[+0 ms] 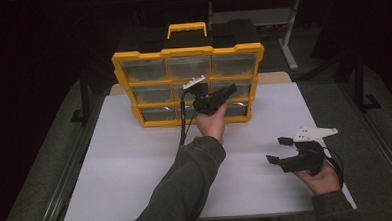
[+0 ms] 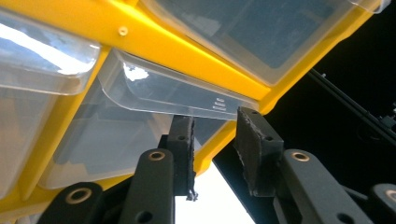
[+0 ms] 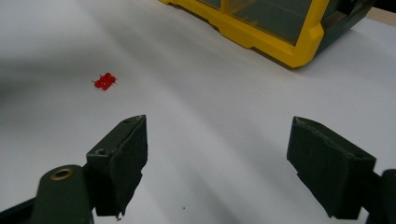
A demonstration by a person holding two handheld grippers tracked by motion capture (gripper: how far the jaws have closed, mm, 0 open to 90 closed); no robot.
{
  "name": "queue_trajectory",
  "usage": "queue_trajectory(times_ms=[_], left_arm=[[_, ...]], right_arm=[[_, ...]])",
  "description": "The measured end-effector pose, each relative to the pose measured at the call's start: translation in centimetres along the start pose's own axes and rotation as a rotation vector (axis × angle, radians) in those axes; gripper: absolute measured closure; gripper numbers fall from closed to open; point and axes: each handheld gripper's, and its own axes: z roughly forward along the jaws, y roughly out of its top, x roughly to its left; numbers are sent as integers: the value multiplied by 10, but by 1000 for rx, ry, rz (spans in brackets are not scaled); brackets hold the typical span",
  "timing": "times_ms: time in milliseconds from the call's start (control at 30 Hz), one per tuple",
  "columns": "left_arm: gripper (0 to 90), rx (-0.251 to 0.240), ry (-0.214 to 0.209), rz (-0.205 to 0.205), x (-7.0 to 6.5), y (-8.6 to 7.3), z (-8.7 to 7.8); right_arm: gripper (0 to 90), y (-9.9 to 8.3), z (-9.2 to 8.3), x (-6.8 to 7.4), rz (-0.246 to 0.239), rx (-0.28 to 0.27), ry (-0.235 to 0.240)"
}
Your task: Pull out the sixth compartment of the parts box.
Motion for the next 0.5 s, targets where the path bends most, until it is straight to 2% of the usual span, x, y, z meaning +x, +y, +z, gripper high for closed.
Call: queue_trajectory(times_ms=[100,367,500], left_arm=[[686,-7,-3,-30,2,-1,2],[728,-50,3,-62,-1,-4,2],[748,-62,-6,-93,1,-5,3]], right_arm=[[194,0,1,0,-1,1,1],[200,0,0,1,-6,-3,3],[201,0,0,2,-11,-1,5]])
